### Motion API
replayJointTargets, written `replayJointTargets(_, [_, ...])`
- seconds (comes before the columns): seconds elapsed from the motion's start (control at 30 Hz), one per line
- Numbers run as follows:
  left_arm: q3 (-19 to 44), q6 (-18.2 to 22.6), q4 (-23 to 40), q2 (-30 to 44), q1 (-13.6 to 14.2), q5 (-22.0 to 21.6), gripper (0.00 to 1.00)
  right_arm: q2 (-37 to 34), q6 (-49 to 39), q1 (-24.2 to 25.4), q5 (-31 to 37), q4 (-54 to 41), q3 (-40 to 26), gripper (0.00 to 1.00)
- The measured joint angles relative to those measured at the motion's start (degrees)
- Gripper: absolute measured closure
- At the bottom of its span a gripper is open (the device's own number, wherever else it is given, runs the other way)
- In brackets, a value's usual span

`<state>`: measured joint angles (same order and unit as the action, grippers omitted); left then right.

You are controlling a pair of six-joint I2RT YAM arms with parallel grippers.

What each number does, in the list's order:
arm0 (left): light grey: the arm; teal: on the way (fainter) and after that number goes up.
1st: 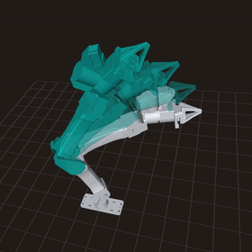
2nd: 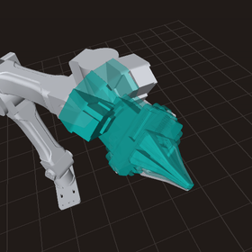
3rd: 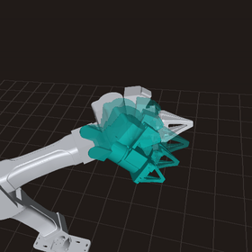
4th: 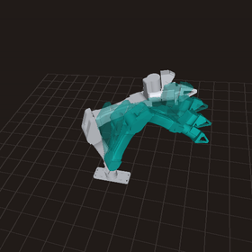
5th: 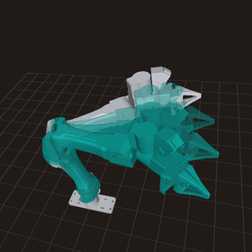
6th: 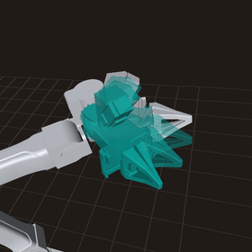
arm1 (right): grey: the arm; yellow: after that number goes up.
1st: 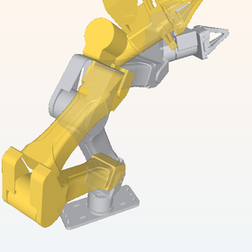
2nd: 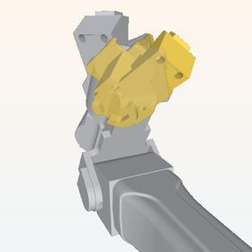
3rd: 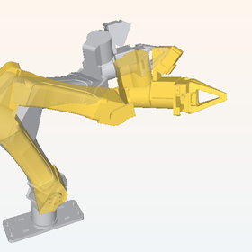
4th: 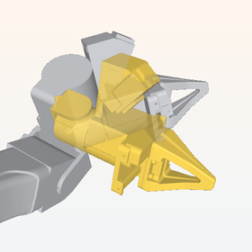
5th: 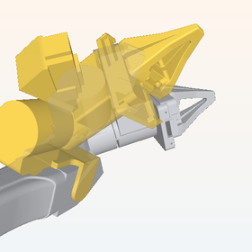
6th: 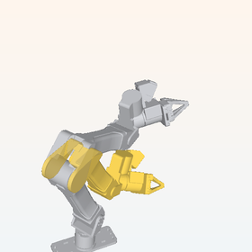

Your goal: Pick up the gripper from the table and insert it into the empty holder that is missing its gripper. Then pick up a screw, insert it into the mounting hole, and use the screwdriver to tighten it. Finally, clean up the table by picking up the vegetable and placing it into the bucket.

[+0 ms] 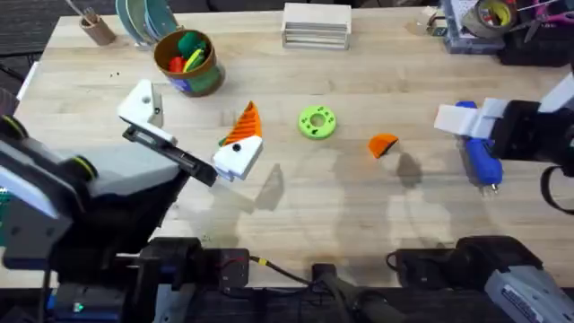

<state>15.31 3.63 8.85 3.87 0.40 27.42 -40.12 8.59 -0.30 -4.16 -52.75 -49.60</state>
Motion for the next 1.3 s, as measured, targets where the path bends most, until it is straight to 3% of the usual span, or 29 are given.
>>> replayJointTargets(0.27, [-5.4, 0.0, -3.8, -3.7, 0.0, 0.2, 0.008, 0.0, 0.0, 0.0, 0.0, 0.0, 0.0, 0.072])
replayJointTargets(0.77, [-7.4, 0.0, -4.9, -3.7, 0.2, 1.5, 0.008, 0.0, 0.0, 0.0, 0.0, 0.0, 0.0, 0.072])
replayJointTargets(1.0, [-14.5, 0.0, -13.3, -3.7, 0.2, 3.5, 0.008, 0.0, 0.0, 0.0, 0.0, 0.0, 0.0, 0.072])
replayJointTargets(1.3, [-15.0, 0.0, -12.2, -3.6, 0.5, 4.5, 0.008, 0.0, 0.0, 0.0, 0.0, 0.0, 0.0, 0.072])
